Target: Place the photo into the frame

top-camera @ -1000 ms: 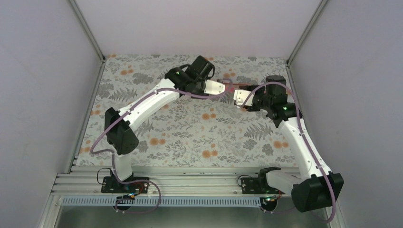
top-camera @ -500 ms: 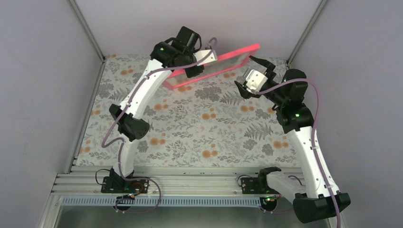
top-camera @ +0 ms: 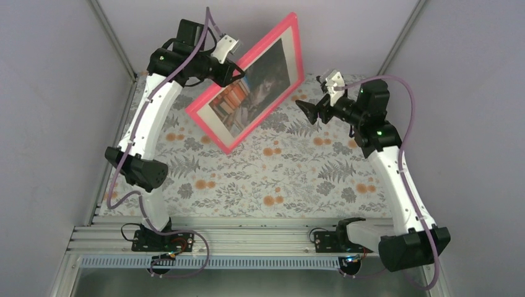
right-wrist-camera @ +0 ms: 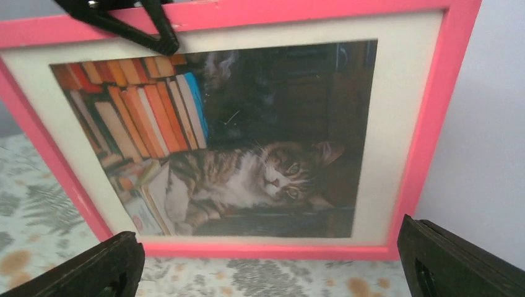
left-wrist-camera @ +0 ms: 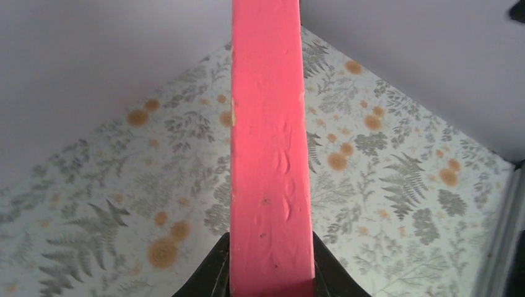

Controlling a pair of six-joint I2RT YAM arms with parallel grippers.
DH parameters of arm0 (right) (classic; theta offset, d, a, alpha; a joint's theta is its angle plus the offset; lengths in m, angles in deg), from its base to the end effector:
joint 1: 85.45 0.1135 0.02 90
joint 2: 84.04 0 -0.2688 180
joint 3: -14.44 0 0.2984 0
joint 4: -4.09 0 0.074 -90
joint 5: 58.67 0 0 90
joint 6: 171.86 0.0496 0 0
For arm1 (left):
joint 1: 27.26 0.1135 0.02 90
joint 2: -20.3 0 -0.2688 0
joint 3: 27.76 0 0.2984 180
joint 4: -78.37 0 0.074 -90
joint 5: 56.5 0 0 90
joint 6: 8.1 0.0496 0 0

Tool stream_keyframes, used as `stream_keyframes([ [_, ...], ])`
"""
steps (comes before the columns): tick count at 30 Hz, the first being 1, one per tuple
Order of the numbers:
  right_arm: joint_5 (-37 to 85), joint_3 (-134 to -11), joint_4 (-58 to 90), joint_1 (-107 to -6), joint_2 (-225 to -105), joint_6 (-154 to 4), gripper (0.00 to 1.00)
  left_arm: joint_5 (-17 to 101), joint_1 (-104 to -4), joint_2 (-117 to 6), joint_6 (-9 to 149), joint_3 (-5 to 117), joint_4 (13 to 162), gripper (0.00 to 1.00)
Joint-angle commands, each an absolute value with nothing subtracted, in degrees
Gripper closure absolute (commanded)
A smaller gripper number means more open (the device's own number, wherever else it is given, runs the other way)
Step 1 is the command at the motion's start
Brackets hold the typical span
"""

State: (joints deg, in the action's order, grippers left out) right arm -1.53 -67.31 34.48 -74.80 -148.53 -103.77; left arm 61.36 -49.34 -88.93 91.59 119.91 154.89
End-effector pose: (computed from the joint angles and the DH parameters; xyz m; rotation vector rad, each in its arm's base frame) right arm 0.2917 0.0822 0.4184 -0.8741 1.5481 0.3732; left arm 0.3944 -0.1850 0.4801 0.8610 2.0513 -0.6606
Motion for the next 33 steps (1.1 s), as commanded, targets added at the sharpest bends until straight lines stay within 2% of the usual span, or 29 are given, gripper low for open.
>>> stream_keyframes([
  [1,-11.44,-69.17,36.36,-77.11,-151.75,-89.06,0.0,73.6,-48.17,-80.73,81.21,114.86,142.41,0.98],
  [7,-19.4,-64.62,33.41,-82.18,-153.3,-77.34,0.0,88.88,-41.68,-73.52,67.74,95.72,133.57,0.97],
  [11,-21.31,-61.92,32.61,-85.84,-156.15,-66.5,0.0,90.76,-35.51,-71.27,61.83,82.21,129.37,0.98],
  [14,-25.51,-58.65,30.67,-88.05,-157.28,-58.52,0.0,92.21,-31.88,-69.62,53.89,70.25,120.7,0.98],
  [18,-28.87,-53.28,28.83,-90.02,-158.38,-51.09,0.0,90.77,-30.74,-67.54,48.24,58.39,109.64,0.98],
  [24,-29.59,-47.46,28.61,-91.52,-161.27,-42.72,0.01,83.02,-30.43,-68.27,47.37,47.24,103.68,0.98],
  [33,-35.01,-46.22,31.52,-91.72,-170.82,-45.33,0.06,75.99,-30.67,-75.71,50.56,34.7,98.68,0.98],
])
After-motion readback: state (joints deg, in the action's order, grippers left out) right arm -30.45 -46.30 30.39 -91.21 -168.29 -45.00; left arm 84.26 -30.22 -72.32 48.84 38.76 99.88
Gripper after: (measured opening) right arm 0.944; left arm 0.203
